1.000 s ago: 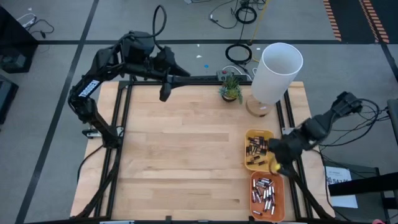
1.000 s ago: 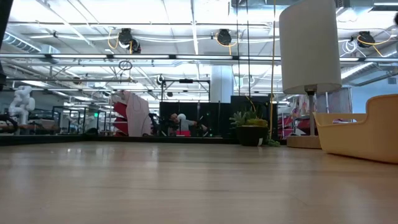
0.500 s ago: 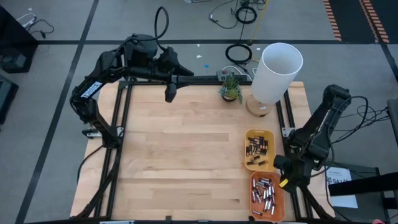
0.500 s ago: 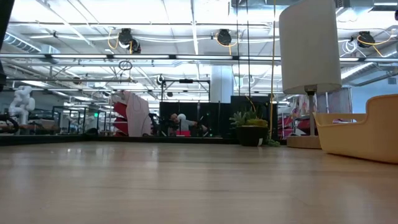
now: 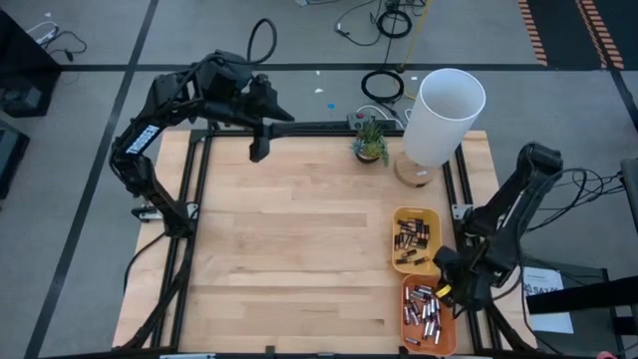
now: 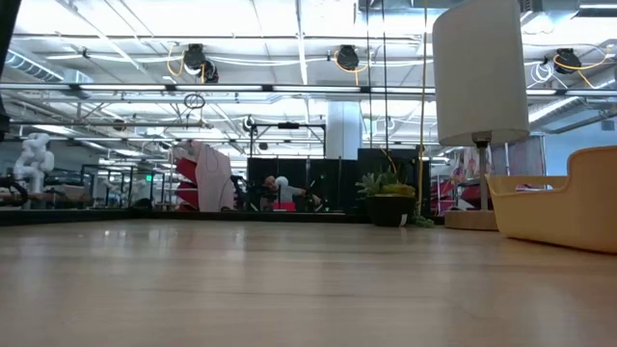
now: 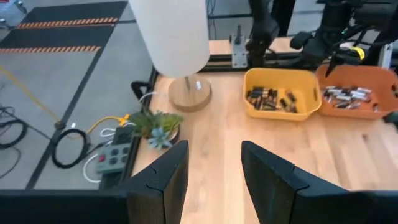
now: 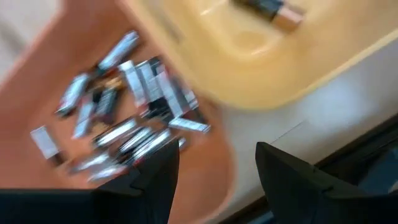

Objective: Sort batteries
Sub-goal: Move the orange bin to the left of the yellow bin

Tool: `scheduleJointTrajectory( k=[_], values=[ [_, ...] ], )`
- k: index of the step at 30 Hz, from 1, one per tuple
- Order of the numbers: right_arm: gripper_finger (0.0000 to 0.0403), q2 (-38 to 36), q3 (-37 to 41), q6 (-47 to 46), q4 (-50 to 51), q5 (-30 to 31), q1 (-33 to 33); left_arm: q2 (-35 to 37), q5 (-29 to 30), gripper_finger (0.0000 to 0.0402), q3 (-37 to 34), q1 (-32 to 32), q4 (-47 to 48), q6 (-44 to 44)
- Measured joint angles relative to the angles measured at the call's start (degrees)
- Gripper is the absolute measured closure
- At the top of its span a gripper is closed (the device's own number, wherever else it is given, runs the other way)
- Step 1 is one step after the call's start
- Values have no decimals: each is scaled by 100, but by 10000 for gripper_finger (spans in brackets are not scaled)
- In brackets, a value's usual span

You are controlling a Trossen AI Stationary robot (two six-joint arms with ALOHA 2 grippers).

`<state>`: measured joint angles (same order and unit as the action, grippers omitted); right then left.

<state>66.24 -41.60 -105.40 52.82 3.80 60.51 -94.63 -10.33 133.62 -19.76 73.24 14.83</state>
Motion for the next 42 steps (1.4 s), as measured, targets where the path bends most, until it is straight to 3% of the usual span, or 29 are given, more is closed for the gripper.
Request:
scheduleJointTrajectory(
  k=[9, 19, 30, 36, 42],
  values=[
    [217, 1199, 0, 109, -556, 21, 0, 11, -367, 245, 4, -338, 294, 253],
    [393, 1551, 0, 138, -771, 75, -5, 11, -463, 245, 4, -441, 127, 150],
    [401, 911, -203, -317, -969, 39, -9, 9, -723, 245, 4, -438, 83, 49],
    [402, 773, -1243, -132, 309, -93, -348, 9, -765, 245, 2, -438, 312, 162],
    [402, 769, -2402, 983, 1560, 77, -1243, 40, -772, 245, -1, -438, 321, 386]
  ],
)
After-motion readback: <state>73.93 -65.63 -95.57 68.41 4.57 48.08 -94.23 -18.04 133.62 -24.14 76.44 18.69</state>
